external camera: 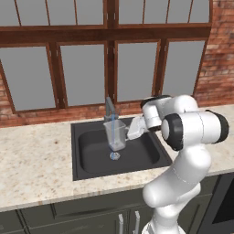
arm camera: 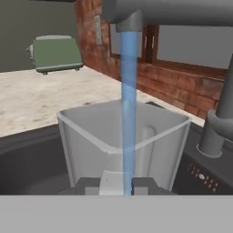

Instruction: Turn on the sink faucet and place the jug under the water for a few seconds to fill it up.

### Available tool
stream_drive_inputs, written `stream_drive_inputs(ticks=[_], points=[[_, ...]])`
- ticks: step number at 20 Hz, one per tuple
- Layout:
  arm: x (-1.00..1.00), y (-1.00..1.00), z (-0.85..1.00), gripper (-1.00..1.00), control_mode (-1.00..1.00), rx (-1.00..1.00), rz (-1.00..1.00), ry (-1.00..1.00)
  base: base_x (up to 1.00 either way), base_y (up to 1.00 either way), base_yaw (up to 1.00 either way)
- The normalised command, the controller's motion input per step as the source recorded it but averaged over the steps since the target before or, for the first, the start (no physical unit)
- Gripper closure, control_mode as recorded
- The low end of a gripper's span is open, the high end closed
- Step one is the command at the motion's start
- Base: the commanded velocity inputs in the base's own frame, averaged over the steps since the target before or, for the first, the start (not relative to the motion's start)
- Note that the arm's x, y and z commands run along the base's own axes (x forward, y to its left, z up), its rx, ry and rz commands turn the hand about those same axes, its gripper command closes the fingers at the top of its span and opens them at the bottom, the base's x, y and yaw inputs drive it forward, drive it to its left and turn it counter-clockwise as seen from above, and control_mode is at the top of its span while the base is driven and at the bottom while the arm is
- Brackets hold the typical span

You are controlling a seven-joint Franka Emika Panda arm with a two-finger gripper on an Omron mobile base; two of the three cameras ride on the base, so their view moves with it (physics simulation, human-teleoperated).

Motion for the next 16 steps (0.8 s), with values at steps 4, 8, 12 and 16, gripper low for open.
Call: stream_drive_inputs(ticks=[4, 8, 12, 16], points=[[0.31, 0.05, -0.24, 1.00, -1.00, 0.00, -0.01, 0.00, 0.00, 0.00, 0.00], [0.29, 0.08, -0.20, 1.00, -1.00, 0.00, -0.01, 0.00, 0.00, 0.00, 0.00], [0.13, 0.08, -0.12, 1.00, -1.00, 0.00, -0.01, 0.00, 0.00, 0.00, 0.00], [0.02, 0.06, -0.05, 1.00, -1.00, 0.00, 0.00, 0.00, 0.00, 0.00, 0.00]])
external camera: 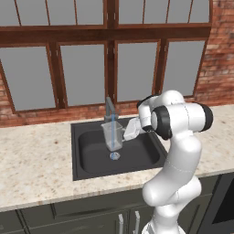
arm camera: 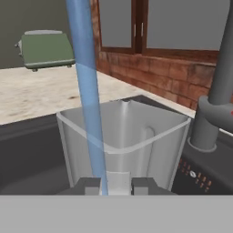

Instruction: Turn on the sink faucet and place the jug under the water for a few seconds to fill it up.

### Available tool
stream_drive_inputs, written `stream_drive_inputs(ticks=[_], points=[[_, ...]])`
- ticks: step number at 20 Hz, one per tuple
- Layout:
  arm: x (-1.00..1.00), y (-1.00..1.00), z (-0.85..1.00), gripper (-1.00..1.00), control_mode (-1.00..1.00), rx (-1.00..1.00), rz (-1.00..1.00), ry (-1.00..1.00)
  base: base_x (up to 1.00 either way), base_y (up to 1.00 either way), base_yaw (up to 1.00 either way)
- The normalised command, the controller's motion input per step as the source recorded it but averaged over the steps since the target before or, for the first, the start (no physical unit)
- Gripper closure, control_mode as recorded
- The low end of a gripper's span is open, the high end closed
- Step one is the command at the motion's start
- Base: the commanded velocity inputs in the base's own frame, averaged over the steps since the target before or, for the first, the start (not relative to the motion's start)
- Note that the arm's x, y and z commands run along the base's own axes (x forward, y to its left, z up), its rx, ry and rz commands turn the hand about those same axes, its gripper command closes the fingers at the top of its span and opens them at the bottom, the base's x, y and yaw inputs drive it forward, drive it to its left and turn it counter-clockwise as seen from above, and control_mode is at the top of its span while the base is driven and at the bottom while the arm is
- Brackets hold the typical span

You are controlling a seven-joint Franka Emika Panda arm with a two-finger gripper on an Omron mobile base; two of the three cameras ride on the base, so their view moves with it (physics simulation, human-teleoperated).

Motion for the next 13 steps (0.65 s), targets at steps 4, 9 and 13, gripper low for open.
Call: stream_drive_inputs(ticks=[4, 9, 13], points=[[0.00, 0.05, -0.03, 1.00, -1.00, 0.00, -0.01, 0.00, 0.00, 0.00, 0.00], [0.00, 0.01, 0.00, 1.00, -1.00, 0.00, -0.01, 0.00, 0.00, 0.00, 0.00], [0.00, 0.00, 0.00, 1.00, -1.00, 0.00, -0.01, 0.00, 0.00, 0.00, 0.00]])
